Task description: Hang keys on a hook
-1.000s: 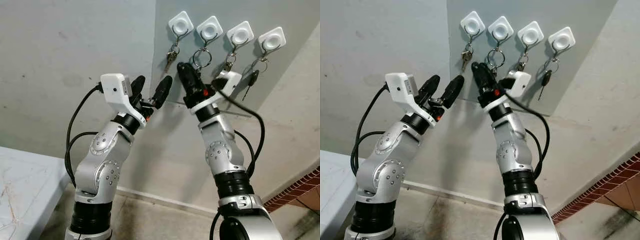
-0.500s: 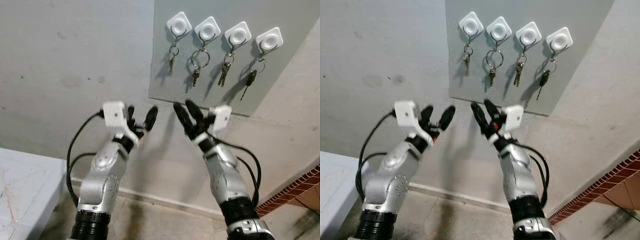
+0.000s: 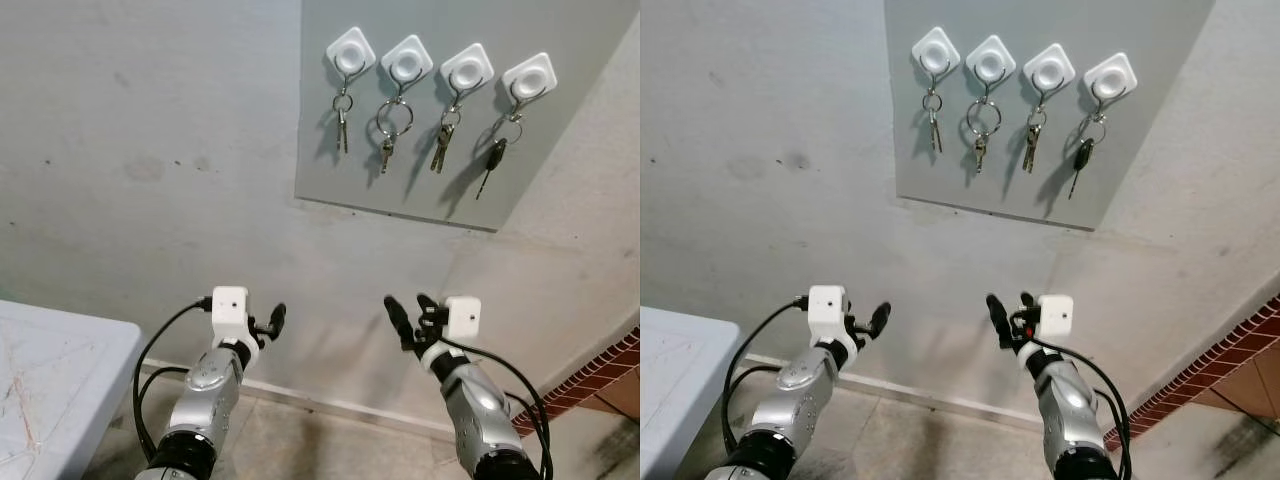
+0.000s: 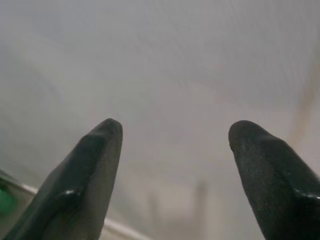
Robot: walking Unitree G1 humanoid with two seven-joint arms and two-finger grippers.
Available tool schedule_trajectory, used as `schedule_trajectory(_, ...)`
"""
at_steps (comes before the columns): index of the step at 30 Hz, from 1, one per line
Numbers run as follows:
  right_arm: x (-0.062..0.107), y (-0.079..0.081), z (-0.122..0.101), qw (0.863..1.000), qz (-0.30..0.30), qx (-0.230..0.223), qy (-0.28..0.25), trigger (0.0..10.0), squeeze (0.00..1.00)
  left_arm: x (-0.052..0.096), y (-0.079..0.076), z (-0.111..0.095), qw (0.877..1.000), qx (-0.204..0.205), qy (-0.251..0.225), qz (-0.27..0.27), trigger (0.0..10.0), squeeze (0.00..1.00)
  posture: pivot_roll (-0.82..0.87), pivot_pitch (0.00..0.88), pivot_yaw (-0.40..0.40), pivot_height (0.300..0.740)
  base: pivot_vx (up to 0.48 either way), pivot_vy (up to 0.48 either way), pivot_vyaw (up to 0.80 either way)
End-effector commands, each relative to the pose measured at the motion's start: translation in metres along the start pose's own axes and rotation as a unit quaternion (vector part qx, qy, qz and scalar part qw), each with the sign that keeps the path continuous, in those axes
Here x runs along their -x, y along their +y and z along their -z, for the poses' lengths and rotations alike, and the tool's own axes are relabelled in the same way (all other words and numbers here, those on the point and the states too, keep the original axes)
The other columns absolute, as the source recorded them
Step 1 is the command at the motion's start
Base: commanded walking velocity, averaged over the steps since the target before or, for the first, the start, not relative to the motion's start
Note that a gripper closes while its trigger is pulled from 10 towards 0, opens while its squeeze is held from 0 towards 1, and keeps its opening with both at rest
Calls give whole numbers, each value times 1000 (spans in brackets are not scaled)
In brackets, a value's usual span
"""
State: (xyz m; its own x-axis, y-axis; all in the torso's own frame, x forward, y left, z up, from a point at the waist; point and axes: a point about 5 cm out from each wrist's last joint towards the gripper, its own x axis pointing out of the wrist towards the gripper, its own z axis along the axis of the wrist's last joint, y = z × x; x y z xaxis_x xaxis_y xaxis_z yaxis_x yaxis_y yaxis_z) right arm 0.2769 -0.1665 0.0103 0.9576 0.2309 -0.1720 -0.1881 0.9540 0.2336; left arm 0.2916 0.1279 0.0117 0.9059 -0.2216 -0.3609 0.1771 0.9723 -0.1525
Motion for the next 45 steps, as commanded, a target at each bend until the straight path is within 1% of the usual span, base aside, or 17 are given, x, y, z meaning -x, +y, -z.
schedule_trajectory(1, 10, -10, 14, 999, 36, 9, 30, 10000, 1000, 1, 0, 10, 999, -38, 14, 6, 10000, 0, -20, 0, 8, 740, 0, 0, 0)
schedule_trajectory(3, 24, -19, 31, 995, 67, 17, 74, 10000, 1000, 6, 3, 30, 998, -32, 60, -7, 10000, 0, -24, 0, 12, 740, 0, 0, 0)
schedule_trajectory(6, 47, -30, 57, 983, 111, 28, 143, 10000, 1000, 17, 10, 57, 991, -60, 116, -26, 10000, 0, -33, 0, 22, 740, 0, 0, 0)
schedule_trajectory(8, 51, -32, 61, 981, 119, 26, 153, 10000, 1000, 19, 11, 61, 990, -55, 128, -32, 10000, 0, -33, 0, 22, 740, 0, 0, 0)
schedule_trajectory(9, 63, -37, 72, 972, 139, 28, 186, 10000, 1000, 25, 12, 72, 986, -51, 153, -31, 10000, 0, -33, 0, 27, 740, 0, 0, 0)
schedule_trajectory(10, 68, -38, 76, 969, 145, 29, 198, 10000, 1000, 27, 12, 75, 986, -51, 159, -27, 10000, 0, -32, 0, 28, 740, 0, 0, 0)
schedule_trajectory(12, 77, -41, 84, 962, 159, 25, 221, 10000, 1000, 34, 13, 86, 983, -17, 182, -27, 10000, 0, -32, 0, 29, 740, 0, 0, 0)
schedule_trajectory(13, 85, -43, 90, 955, 170, 27, 241, 10000, 1000, 41, 16, 96, 978, 12, 206, -42, 10000, 0, -32, 0, 30, 740, 0, 0, 0)
schedule_trajectory(15, 91, -42, 96, 951, 175, 17, 254, 10000, 1000, 47, 19, 104, 974, -14, 222, -48, 10000, 0, -34, 0, 32, 740, 0, 0, 0)
schedule_trajectory(16, 93, -42, 98, 949, 176, 14, 261, 10000, 1000, 50, 20, 107, 972, -16, 228, -50, 10000, 0, -34, 0, 32, 740, 0, 0, 0)
schedule_trajectory(18, 101, -40, 105, 943, 177, 17, 282, 10000, 1000, 59, 25, 117, 968, 3, 244, -65, 10000, 0, -42, 0, 31, 740, 0, 0, 0)
schedule_trajectory(20, 105, -40, 108, 940, 179, 15, 290, 10000, 1000, 63, 26, 120, 967, 5, 247, -69, 10000, 0, -45, 0, 31, 740, 0, 0, 0)
schedule_trajectory(21, 109, -39, 112, 936, 184, 9, 299, 10000, 0, 66, 27, 122, 966, 9, 248, -68, 10000, 0, -46, 0, 30, 740, 0, 0, 0)
schedule_trajectory(30, 126, -34, 127, 921, 178, 18, 346, 10000, 0, 78, 29, 134, 964, 23, 255, -76, 10000, 0, -32, 0, 5, 740, 0, 0, 0)
schedule_trajectory(37, 123, -30, 126, 923, 174, 26, 343, 10000, 0, 80, 26, 136, 964, 28, 253, -70, 10000, 0, -23, 0, -20, 740, 0, 0, 0)
schedule_trajectory(42, 123, -33, 125, 922, 177, 27, 343, 10000, 0, 79, 23, 138, 963, 18, 262, -66, 10000, 0, -25, 0, -25, 740, 0, 0, 0)
schedule_trajectory(45, 123, -35, 124, 922, 178, 24, 342, 10000, 0, 75, 21, 135, 964, 35, 255, -62, 10000, 0, -29, 0, -22, 740, 0, 0, 0)
